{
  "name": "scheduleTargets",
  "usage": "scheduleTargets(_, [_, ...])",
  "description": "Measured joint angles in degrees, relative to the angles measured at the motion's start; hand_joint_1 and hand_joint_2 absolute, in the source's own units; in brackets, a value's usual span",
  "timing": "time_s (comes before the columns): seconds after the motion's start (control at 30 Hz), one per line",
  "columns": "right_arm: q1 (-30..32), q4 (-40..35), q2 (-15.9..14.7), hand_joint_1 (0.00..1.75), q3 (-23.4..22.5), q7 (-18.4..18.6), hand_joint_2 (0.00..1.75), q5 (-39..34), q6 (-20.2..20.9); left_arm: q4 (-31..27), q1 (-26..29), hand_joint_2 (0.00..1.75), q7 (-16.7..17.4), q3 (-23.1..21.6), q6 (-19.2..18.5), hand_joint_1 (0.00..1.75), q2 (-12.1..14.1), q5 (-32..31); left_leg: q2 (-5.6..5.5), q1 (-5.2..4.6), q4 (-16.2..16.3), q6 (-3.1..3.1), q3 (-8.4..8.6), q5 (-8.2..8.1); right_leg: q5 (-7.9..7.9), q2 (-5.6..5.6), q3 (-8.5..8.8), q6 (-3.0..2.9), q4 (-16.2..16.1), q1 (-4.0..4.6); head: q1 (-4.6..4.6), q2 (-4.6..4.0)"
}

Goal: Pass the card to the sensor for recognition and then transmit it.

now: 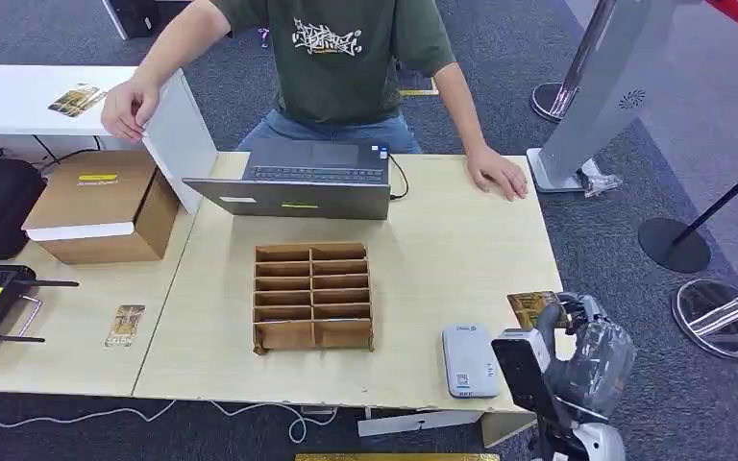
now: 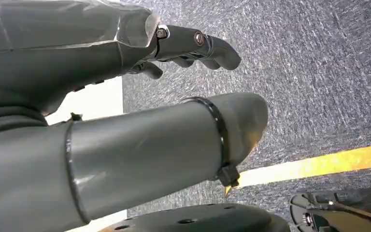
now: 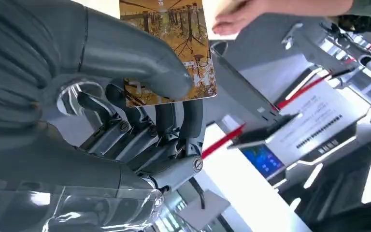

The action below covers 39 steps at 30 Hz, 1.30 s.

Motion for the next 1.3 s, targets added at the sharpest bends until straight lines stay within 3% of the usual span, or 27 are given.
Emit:
scheduleTargets(0.43, [0.11,-1.44,-0.04,1.75,1.90,4.92,1.75,28.07,-4.70,0.00,-0.11,0.00,-0.17,0.00,-0.02,0.00,0.00,-1.57,0.00,0.00,0.00,0.00,-0.01,0.00,0.00,0.00,0.00,0.00,0.00,0.00,-0.02,0.00])
scheduleTargets(0.8, [-4.02,-0.20,-3.00,1.75,5.03,6.14,1.75,28.46,-5.31,0.00,-0.18,0.00,-0.79,0.00,-0.15,0.00,0.00,-1.66,0.00,0.00,0.00,0.00,-0.01,0.00,0.01,0.00,0.02,0.00,0.00,0.00,0.00,0.00])
scheduleTargets(1.3, [-13.34,4.61,-7.69,1.75,12.64,9.20,1.75,28.48,-5.90,0.00,-0.30,0.00,-1.77,0.00,-0.20,0.00,0.00,-2.60,-0.01,0.00,0.00,0.00,0.00,0.01,0.01,0.00,0.02,0.00,0.00,0.00,0.02,0.00])
